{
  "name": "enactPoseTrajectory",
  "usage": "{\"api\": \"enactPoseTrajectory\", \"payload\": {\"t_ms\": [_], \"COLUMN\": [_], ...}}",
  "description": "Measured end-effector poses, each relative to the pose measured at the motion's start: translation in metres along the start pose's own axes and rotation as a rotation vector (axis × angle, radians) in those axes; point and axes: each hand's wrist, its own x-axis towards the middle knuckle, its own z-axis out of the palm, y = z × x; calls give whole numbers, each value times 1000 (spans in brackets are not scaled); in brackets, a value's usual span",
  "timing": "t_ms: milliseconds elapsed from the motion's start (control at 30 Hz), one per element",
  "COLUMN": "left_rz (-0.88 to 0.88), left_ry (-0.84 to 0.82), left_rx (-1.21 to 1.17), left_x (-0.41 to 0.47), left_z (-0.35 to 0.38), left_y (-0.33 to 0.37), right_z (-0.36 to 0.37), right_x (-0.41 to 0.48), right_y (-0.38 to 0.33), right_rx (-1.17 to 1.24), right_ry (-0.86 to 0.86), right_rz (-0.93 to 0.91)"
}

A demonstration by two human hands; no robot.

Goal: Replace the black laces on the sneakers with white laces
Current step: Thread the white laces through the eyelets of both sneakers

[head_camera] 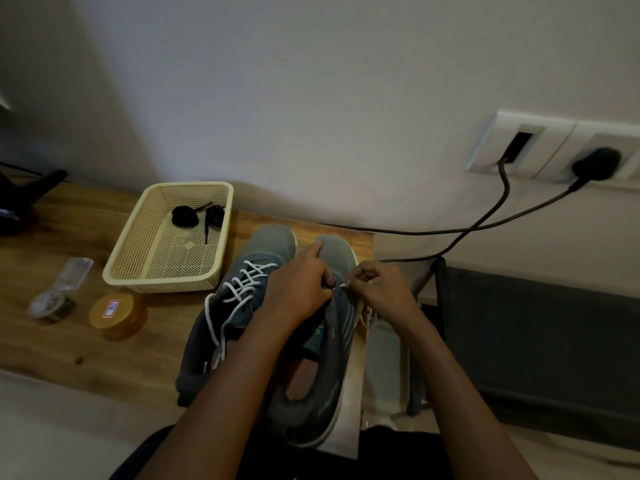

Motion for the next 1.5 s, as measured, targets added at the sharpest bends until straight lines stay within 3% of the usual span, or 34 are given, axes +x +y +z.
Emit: {"api": "enactPoseTrajectory", "payload": {"t_ms": [300,467,700,867,1033,1167,1233,1367,1500], "left_rz": [-19,-110,-169,-171,-274,-200,-174,-36,-80], "left_ry": [61,58,-5,102,330,260,203,239,183], "left_rx": [143,133,21,-166,-557,-816,-666,15,177], "left_x": [-1,-2,-1,4,9,11,9,1,-3], "left_z": [12,14,6,2,-2,2,2,-3,-4], "left_y": [6,17,19,10,0,3,3,1,4], "right_z": [13,9,12,12,11,14,14,12,14], "right_x": [-1,-1,-2,-4,-7,-15,-18,-19,-21], "right_y": [2,-8,-12,-16,-23,-28,-30,-33,-37], "right_rx": [-204,-300,-77,-222,-313,-503,-550,-559,-600], "right_ry": [47,219,126,172,174,197,178,163,208], "right_rz": [-20,-14,142,205,220,115,108,142,111]}}
